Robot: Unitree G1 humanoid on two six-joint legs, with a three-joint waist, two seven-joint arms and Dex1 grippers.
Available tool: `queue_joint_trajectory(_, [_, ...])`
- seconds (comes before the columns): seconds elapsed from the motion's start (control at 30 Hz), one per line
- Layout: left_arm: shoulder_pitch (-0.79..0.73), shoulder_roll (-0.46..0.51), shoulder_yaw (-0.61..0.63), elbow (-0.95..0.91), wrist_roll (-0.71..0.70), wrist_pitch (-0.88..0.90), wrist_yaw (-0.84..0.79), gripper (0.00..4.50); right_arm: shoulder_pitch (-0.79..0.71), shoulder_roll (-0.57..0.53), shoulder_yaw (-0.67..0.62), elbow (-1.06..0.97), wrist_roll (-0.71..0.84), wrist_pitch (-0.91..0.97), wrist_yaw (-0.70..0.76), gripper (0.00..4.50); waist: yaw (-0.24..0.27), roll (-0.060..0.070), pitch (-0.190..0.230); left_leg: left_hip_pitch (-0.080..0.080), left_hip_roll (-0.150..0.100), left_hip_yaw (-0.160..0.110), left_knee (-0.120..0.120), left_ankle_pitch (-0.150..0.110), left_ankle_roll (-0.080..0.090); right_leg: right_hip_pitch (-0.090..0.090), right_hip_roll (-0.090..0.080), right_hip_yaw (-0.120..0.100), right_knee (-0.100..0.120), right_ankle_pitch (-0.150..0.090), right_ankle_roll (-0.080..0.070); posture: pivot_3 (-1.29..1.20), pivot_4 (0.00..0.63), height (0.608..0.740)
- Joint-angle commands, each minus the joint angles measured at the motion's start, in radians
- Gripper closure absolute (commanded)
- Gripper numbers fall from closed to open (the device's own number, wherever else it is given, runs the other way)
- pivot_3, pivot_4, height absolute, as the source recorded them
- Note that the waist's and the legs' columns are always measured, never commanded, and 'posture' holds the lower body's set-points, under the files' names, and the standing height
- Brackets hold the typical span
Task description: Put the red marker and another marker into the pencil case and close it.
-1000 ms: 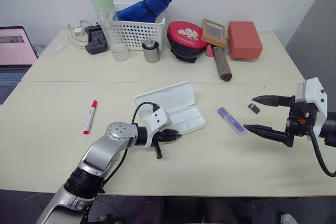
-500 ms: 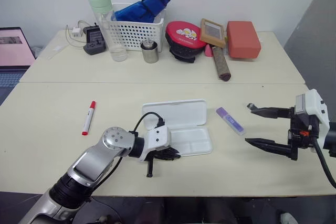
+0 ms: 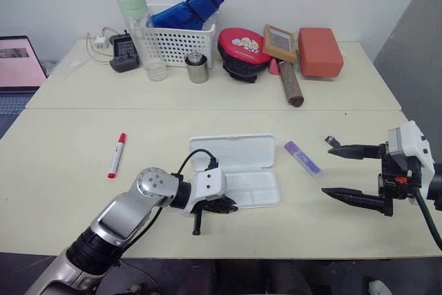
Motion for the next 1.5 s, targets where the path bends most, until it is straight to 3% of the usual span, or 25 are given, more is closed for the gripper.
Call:
queue_joint_trajectory(0.03, [0.005,0.014,-0.005,-0.021,0.008,-0.019,-0.018,4.48,-0.008,-0.018,-0.022,-0.022,0.012,-0.021,0.022,0.0,0.0,0.0,0.0,0.0,0.0,0.0,0.0,0.0,0.0,0.0,0.0,0.0,0.0,0.0,0.0,0.0,0.15,0.74])
queue_joint_trajectory(0.23, [0.015,0.018,-0.006,-0.031,0.006,0.001,-0.021,4.48,-0.015,-0.013,-0.003,-0.018,0.004,-0.022,0.014,0.0,0.0,0.0,0.0,0.0,0.0,0.0,0.0,0.0,0.0,0.0,0.0,0.0,0.0,0.0,0.0,0.0,0.15,0.74])
queue_joint_trajectory(0.27, [0.015,0.018,-0.005,-0.031,0.007,0.002,-0.021,4.09,-0.016,-0.013,-0.001,-0.017,0.003,-0.022,0.013,0.0,0.0,0.0,0.0,0.0,0.0,0.0,0.0,0.0,0.0,0.0,0.0,0.0,0.0,0.0,0.0,0.0,0.15,0.74])
queue_joint_trajectory(0.6, [0.015,0.016,0.022,-0.065,-0.029,0.051,-0.022,2.78,-0.029,-0.017,0.019,0.0,-0.005,-0.032,0.017,0.0,0.0,0.0,0.0,0.0,0.0,0.0,0.0,0.0,0.0,0.0,0.0,0.0,0.0,0.0,0.0,0.0,0.15,0.74])
queue_joint_trajectory(0.87, [0.018,-0.006,0.102,-0.155,-0.158,0.144,-0.004,1.75,-0.052,-0.019,0.039,0.011,-0.002,-0.04,0.022,0.0,0.0,0.0,0.0,0.0,0.0,0.0,0.0,0.0,0.0,0.0,0.0,0.0,0.0,0.0,0.0,0.0,0.15,0.74])
queue_joint_trajectory(1.07, [-0.005,-0.068,0.269,-0.239,-0.344,0.29,0.107,0.93,-0.098,-0.012,0.037,0.015,0.041,-0.034,0.033,0.0,-0.001,0.0,0.0,0.0,0.0,0.0,0.0,0.0,0.0,0.0,0.0,0.0,0.0,0.0,0.0,0.0,0.15,0.74])
queue_joint_trajectory(1.2, [-0.045,-0.137,0.502,-0.296,-0.567,0.431,0.288,0.36,-0.19,0.018,0.025,0.032,0.141,-0.016,0.007,0.0,-0.003,0.0,0.0,0.0,0.001,0.0,0.001,0.0,0.0,0.0,0.0,0.0,0.0,0.0,0.0,0.0,0.15,0.74])
queue_joint_trajectory(1.3, [-0.069,-0.155,0.646,-0.301,-0.653,0.487,0.437,0.07,-0.236,0.032,0.04,0.049,0.171,-0.016,-0.003,0.0,-0.003,0.0,0.0,0.001,0.001,-0.001,0.001,0.0,0.0,0.001,0.0,0.0,0.0,0.0,0.0,0.0,0.15,0.74])
queue_joint_trajectory(1.5, [-0.026,-0.123,0.852,-0.231,-0.588,0.505,0.702,0.07,-0.344,0.059,0.133,0.1,0.143,-0.041,0.0,0.0,-0.005,0.0,0.0,0.002,0.001,0.0,0.001,0.0,0.0,0.001,0.0,0.001,0.0,0.0,0.0,0.0,0.15,0.74])
